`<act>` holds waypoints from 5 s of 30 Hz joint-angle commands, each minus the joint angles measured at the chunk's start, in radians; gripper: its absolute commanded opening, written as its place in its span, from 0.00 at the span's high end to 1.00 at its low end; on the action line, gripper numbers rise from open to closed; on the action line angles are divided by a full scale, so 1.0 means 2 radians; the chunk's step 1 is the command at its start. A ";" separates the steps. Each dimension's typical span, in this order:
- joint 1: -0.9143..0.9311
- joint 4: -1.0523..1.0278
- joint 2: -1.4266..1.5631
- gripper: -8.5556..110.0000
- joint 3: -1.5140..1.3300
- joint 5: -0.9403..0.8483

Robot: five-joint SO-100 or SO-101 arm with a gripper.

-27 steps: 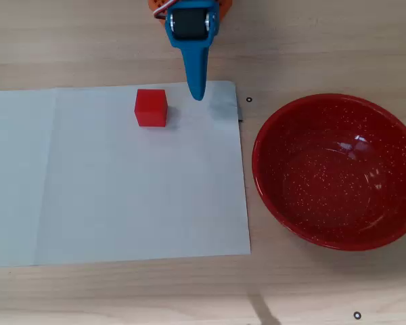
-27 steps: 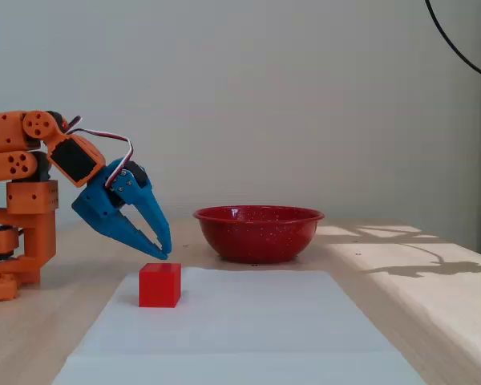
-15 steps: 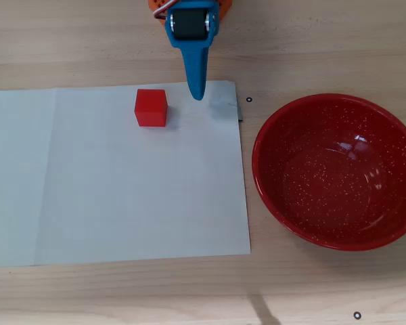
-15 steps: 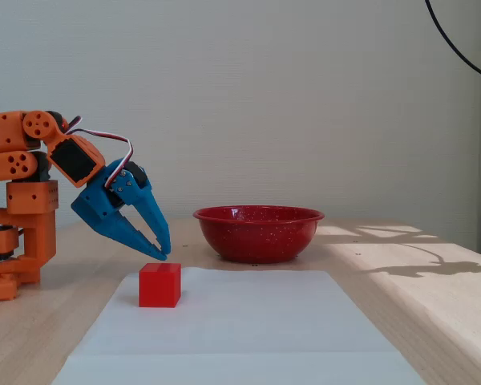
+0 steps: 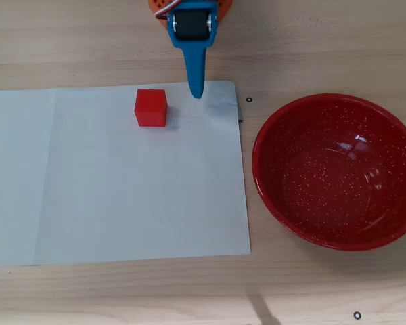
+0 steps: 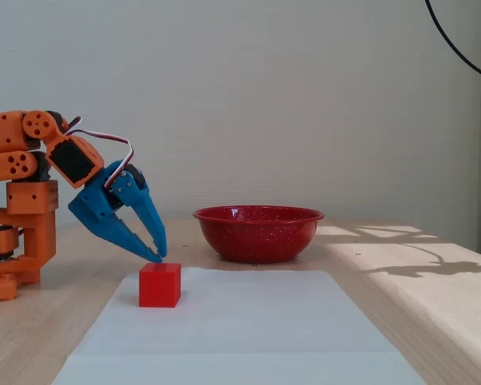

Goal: Grasp the red cube and put it in the red bowl

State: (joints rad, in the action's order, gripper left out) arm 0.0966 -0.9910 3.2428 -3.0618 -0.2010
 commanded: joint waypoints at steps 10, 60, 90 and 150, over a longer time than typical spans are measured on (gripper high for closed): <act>-0.024 -0.127 -0.137 0.92 0.213 0.074; -0.216 -0.253 -0.540 0.35 0.507 0.222; -0.192 -0.081 -0.684 0.34 0.450 0.223; -0.035 -0.413 -0.741 0.92 0.963 0.056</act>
State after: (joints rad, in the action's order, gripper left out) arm -0.0353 -1.7810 1.7303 -1.2717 -0.0476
